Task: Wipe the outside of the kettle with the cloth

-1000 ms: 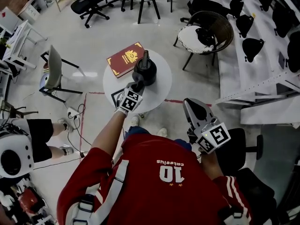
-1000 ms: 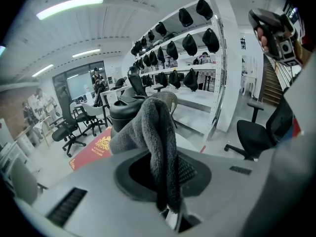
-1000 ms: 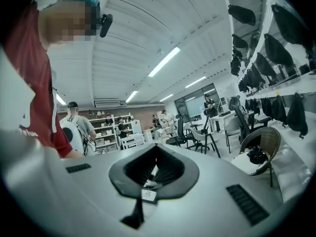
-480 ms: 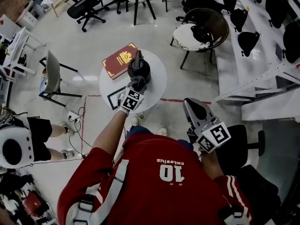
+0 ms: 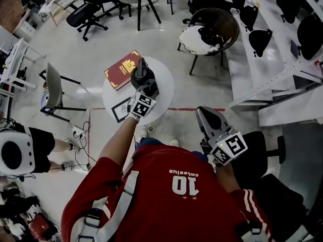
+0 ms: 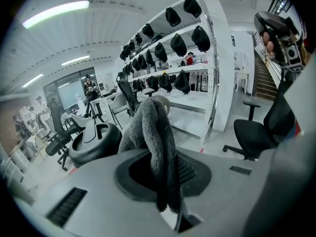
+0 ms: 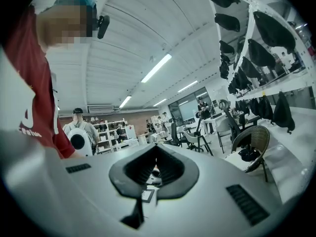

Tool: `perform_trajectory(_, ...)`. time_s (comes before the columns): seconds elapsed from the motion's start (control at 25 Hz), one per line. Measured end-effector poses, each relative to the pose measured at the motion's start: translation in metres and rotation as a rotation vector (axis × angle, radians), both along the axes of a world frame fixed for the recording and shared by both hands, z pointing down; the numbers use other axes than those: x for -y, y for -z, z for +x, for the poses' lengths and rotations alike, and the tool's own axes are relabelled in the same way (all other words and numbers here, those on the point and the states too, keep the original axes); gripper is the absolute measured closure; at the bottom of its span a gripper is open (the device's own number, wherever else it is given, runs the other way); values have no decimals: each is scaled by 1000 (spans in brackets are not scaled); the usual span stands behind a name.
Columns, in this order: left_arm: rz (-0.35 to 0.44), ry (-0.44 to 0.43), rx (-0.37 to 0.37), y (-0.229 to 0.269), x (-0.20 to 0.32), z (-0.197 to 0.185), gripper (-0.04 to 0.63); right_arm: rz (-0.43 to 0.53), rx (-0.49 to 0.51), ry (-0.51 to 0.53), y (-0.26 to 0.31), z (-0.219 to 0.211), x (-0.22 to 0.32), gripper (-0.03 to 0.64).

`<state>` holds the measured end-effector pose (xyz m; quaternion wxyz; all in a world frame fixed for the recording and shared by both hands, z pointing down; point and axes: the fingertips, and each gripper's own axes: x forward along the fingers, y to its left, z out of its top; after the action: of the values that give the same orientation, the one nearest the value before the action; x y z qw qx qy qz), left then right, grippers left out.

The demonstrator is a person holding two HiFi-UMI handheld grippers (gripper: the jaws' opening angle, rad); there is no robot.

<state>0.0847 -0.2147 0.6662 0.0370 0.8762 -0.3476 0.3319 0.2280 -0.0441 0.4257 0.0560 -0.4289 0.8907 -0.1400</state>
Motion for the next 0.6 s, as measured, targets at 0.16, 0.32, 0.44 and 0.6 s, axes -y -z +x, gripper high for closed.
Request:
perform_trajectory(0.16,5,-2,6,2,9,15,546,4,6,-32,1,14,0,601)
perform_trajectory(0.32,2,-17,13,2,15,33,546,1,15,-67,1,29,2,601)
perform_trajectory(0.44,2,-27,12,3,20,46,546,0,20,-87,2,38,3,601)
perform_trajectory(0.6,14,-46,4,8,24,59,546,0,25,-100,0,46,6,601)
